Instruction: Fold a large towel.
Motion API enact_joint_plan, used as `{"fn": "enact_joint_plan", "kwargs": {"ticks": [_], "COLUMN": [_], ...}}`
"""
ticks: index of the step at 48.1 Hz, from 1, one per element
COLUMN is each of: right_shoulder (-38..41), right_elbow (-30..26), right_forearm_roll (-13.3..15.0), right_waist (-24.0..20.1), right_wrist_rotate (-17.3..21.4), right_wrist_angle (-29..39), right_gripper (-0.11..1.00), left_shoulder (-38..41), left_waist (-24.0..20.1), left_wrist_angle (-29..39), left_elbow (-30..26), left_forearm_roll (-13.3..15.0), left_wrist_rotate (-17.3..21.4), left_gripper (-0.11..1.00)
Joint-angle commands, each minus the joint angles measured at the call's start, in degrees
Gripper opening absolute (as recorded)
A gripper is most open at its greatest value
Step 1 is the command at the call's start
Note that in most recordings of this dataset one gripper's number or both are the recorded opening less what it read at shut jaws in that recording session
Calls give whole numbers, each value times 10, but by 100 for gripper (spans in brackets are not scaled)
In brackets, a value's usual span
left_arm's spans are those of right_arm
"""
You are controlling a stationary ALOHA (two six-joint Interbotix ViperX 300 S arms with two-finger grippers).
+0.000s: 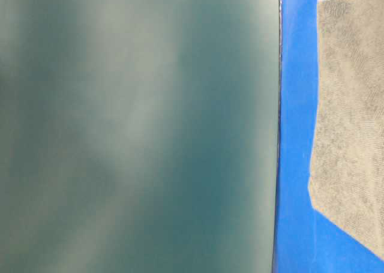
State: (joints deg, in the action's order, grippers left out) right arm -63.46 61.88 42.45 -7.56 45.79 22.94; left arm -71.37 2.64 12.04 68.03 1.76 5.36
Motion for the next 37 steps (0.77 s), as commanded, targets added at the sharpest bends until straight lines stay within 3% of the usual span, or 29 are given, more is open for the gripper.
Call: {"fn": "enact_joint_plan", "kwargs": {"ticks": [1,13,37], "right_shoulder": [-34,-67,-55], "right_elbow": [36,97,102], "right_forearm_roll": [2,0,0], "right_waist": [30,89,94], "right_wrist_rotate": [11,42,45], "right_wrist_angle": [-29,-67,-83], "right_gripper": [59,59,59], "left_shoulder": [-27,-55,-52], "left_waist": [-18,-50,-51], "left_wrist_angle": [-2,-3,-4], "left_elbow": [18,63,64], "left_forearm_roll": [2,2,2], "left_wrist_rotate": [-6,-59,-60], "left_gripper": [66,66,66]}}
